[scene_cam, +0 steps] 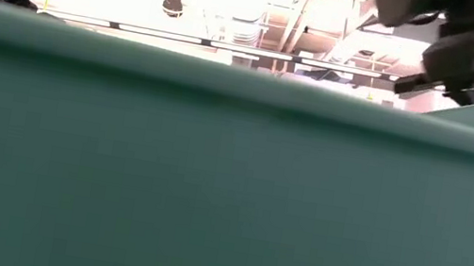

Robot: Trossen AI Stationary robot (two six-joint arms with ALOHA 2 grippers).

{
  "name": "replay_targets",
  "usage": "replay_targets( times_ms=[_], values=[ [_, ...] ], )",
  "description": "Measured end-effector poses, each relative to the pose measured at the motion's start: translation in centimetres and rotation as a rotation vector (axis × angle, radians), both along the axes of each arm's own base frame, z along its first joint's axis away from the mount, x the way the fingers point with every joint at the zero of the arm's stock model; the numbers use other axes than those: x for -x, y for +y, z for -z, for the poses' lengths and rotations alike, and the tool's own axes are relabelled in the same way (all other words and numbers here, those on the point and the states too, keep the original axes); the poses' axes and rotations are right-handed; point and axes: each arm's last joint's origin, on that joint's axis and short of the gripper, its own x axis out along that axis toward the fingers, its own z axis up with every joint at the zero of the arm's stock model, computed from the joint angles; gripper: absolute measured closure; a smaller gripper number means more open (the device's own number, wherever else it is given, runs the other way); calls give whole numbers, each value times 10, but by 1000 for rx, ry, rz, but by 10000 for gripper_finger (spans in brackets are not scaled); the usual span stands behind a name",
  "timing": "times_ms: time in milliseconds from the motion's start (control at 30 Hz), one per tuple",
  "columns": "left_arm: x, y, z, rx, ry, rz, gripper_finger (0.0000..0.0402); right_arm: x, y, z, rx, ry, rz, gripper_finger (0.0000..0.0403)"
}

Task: Sort crayons
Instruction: Put the purple crayon into the black bin

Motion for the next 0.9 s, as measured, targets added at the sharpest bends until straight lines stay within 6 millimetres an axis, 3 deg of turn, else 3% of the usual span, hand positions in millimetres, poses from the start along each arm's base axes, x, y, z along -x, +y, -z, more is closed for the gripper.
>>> replay_targets(
  times_ms=[333,600,900],
  values=[
    [0,0,0,0,0,0,292,27,28,27,40,136,-193,403],
    [0,0,0,0,0,0,292,28,45,39,23,42,-270,402],
    [0,0,0,0,0,0,292,29,47,40,26,42,-250,370]
  ],
)
